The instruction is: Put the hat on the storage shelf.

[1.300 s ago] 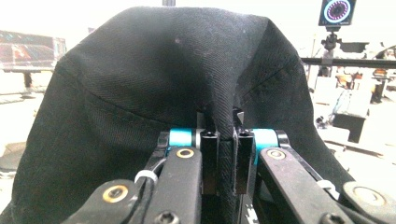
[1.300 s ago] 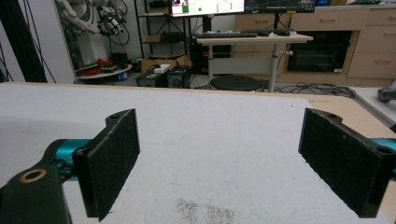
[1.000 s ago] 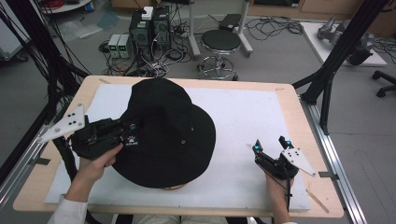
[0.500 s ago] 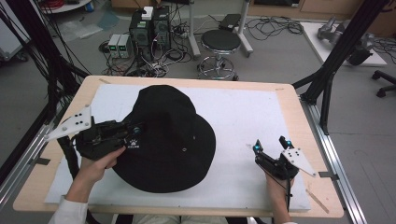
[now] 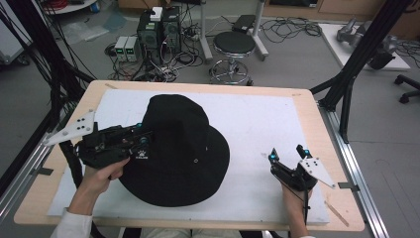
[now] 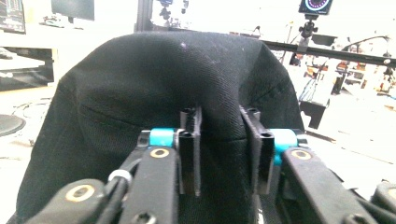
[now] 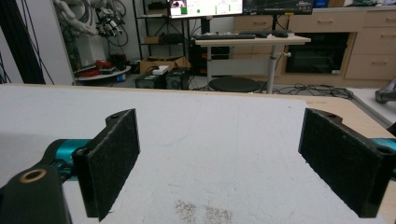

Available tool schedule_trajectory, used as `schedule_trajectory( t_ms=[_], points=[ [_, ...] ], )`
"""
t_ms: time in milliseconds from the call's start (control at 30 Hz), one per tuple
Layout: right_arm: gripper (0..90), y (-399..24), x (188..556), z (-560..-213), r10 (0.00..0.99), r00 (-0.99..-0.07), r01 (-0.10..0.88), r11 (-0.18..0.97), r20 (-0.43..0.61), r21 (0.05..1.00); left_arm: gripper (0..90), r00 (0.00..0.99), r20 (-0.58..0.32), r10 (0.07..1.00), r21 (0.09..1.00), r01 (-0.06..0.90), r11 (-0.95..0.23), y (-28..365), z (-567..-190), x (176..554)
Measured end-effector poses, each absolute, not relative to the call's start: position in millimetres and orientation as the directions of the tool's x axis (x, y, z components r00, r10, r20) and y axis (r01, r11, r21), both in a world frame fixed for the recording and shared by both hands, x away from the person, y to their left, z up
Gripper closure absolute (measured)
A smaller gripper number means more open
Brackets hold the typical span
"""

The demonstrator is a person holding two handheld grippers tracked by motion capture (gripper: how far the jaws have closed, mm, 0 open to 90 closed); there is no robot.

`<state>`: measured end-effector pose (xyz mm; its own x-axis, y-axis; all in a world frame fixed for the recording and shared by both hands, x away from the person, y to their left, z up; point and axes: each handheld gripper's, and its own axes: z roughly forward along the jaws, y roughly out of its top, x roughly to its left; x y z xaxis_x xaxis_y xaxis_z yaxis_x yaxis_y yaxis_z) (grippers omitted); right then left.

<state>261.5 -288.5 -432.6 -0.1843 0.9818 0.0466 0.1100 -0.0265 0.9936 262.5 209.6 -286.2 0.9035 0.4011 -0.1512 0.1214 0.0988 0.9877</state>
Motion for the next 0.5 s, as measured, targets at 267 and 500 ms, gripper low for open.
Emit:
schedule_trajectory(
  t_ms=[267,500],
  points=[
    [11.7,-289,261,-433,0.982,-0.182,0.108,-0.026,0.045,0.994,50.3,0.888,-0.157,0.431,0.985,0.108,0.137,219,-285,261],
    [11.7,-289,261,-433,0.983,-0.180,0.108,-0.027,0.046,0.994,40.1,0.888,-0.173,0.427,0.978,0.103,0.182,227,-284,260]
  ],
)
